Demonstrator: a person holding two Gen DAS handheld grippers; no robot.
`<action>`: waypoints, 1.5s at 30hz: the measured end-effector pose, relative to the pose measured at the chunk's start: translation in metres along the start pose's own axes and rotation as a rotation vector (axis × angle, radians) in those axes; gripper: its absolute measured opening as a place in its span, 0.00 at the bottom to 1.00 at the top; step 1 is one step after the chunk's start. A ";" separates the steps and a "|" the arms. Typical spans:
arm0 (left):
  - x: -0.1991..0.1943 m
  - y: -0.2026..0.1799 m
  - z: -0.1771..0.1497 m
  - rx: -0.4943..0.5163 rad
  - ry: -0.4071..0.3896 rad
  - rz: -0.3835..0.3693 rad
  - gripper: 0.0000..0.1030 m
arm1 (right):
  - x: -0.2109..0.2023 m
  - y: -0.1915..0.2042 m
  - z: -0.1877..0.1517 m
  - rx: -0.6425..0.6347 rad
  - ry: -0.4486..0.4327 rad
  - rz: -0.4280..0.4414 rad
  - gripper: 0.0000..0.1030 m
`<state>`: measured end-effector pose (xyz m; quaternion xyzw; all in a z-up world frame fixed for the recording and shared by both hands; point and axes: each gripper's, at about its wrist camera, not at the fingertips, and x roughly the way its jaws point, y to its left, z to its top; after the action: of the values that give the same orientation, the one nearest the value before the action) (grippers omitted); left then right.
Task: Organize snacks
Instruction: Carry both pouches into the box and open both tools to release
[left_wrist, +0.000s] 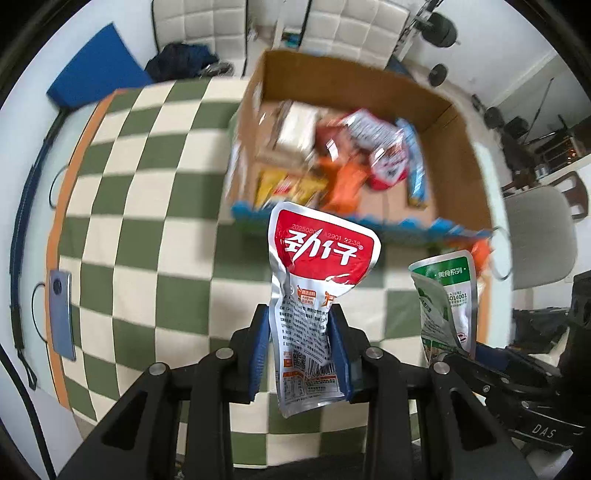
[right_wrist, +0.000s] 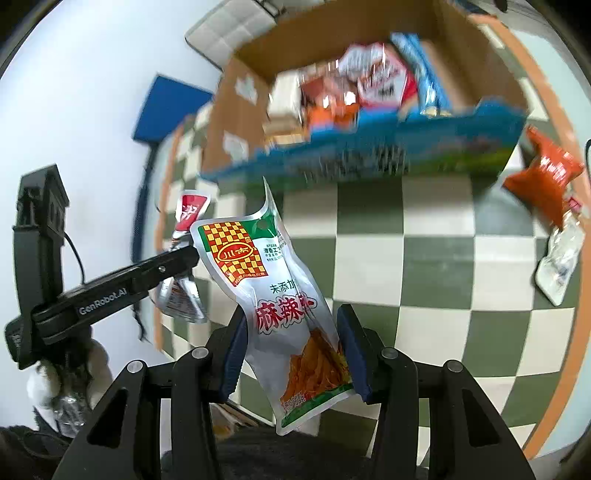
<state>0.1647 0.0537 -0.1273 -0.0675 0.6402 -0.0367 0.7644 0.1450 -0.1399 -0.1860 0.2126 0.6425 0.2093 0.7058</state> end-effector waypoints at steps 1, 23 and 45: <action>-0.001 -0.004 0.006 0.003 -0.004 -0.008 0.28 | -0.010 0.001 0.004 0.007 -0.017 0.010 0.49; 0.104 -0.064 0.166 -0.069 0.264 -0.148 0.28 | -0.018 -0.047 0.162 0.204 -0.165 -0.088 0.49; 0.138 -0.077 0.154 -0.036 0.376 -0.075 0.41 | 0.018 -0.071 0.187 0.207 -0.100 -0.195 0.83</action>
<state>0.3432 -0.0334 -0.2233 -0.0970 0.7692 -0.0657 0.6281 0.3346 -0.1943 -0.2253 0.2308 0.6425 0.0613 0.7281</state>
